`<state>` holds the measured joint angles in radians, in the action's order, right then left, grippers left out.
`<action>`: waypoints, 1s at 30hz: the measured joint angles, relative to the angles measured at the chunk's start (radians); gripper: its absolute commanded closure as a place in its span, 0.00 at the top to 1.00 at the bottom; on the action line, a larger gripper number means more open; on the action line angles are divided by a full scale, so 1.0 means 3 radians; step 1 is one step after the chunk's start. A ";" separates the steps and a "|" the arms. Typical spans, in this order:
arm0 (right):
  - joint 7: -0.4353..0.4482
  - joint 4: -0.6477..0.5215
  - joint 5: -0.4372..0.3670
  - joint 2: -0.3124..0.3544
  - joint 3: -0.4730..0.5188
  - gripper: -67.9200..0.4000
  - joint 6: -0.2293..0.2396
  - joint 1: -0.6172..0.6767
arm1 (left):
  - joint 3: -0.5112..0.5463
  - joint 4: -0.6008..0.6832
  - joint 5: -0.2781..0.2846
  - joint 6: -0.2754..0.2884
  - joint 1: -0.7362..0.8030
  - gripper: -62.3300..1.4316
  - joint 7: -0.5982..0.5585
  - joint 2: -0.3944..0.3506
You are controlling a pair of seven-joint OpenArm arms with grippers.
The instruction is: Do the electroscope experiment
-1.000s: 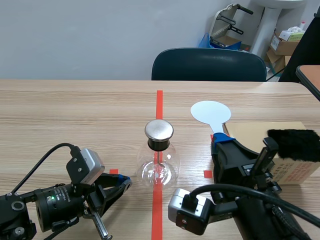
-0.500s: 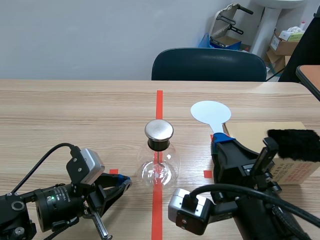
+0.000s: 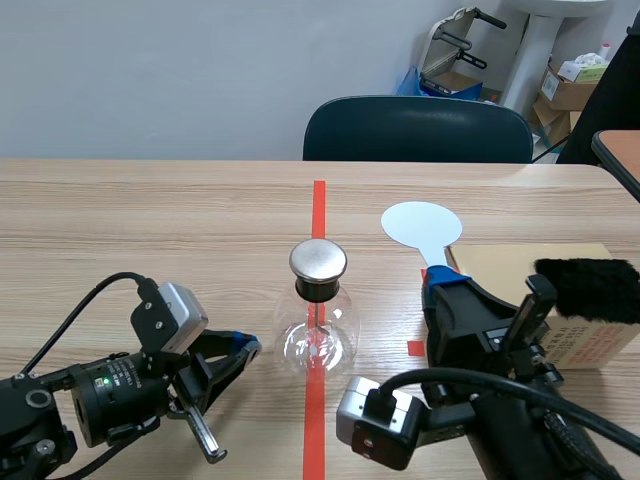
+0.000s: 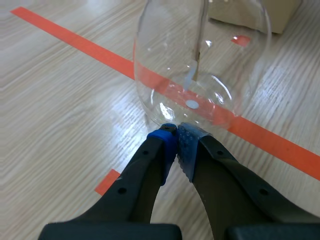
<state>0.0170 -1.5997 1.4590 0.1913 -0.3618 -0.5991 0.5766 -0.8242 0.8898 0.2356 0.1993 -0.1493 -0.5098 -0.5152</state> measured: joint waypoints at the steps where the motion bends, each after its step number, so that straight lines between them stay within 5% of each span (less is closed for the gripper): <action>1: 0.0000 0.0000 0.0000 0.0000 0.0000 0.03 0.0000 0.0000 | 0.0003 0.0000 0.0000 -0.0020 -0.0001 0.08 0.0001 -0.0001; 5: 0.0053 0.0000 0.0000 0.0000 0.0000 0.03 0.0000 0.0000 | 0.0003 0.0000 0.0000 -0.0019 -0.0001 0.08 0.0003 0.0000; 20: 0.1164 0.0000 0.0000 0.0000 0.0000 0.03 0.0000 0.0000 | 0.0003 0.0000 0.0000 -0.0020 0.0000 0.08 0.0004 0.0000; 30: 0.1352 0.0000 0.0000 0.0000 0.0000 0.03 0.0000 0.0000 | 0.0003 0.0000 0.0000 -0.0020 0.0000 0.08 0.0008 0.0000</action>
<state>0.4225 -1.5997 1.4590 0.1913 -0.3618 -0.5991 0.5766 -0.8234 0.8898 0.2356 0.1932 -0.1493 -0.5076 -0.5152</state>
